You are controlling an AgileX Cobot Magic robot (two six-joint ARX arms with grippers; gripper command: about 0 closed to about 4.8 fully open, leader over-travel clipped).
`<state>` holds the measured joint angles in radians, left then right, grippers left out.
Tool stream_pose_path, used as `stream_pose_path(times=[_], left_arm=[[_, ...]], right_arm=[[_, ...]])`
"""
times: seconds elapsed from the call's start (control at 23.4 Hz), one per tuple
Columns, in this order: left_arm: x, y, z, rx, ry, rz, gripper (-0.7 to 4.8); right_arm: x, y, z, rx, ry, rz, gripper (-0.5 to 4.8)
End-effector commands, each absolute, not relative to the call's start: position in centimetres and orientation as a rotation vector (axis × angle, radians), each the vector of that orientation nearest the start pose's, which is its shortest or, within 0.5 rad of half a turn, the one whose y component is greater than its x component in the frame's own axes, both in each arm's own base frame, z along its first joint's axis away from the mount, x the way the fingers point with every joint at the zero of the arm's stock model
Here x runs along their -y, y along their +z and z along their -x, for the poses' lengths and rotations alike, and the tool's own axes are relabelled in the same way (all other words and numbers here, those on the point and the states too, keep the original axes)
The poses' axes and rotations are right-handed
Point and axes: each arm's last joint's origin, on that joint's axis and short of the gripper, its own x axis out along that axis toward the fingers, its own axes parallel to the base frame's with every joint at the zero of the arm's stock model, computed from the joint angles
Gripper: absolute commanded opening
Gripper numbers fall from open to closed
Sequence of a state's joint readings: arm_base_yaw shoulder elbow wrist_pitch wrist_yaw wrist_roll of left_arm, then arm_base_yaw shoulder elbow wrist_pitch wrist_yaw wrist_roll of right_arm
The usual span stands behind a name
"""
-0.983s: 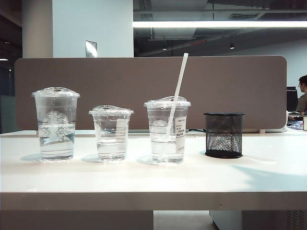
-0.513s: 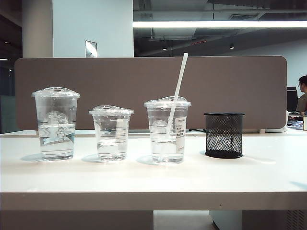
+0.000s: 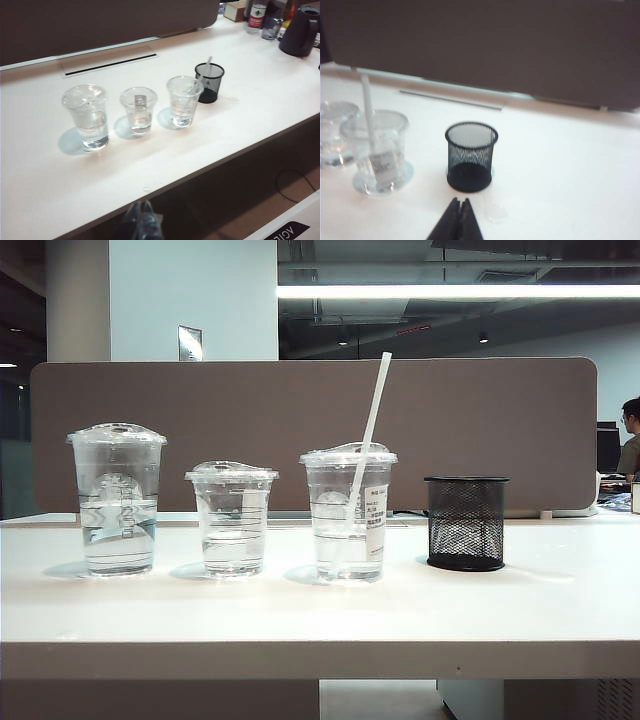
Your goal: Pick up the straw and insert it into the medium coffee cup.
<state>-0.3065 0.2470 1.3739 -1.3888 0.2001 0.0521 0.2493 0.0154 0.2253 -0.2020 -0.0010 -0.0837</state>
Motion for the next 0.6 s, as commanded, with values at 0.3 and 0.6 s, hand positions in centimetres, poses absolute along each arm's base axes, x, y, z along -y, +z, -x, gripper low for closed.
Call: stream_pose_path(times=[0.3, 0.6], left_arm=[[-2.2, 39.1, 9.0, -0.241, -0.514, -0.064, -0.04], [-2.2, 39.1, 9.0, -0.242, -0.513, -0.064, -0.04]], right_arm=[[-1.4, 18.1, -8.8, -0.07, -0.035, 0.01, -0.01], [-1.8, 14.8, -9.4, -0.167, 0.11, 0.06, -0.01]])
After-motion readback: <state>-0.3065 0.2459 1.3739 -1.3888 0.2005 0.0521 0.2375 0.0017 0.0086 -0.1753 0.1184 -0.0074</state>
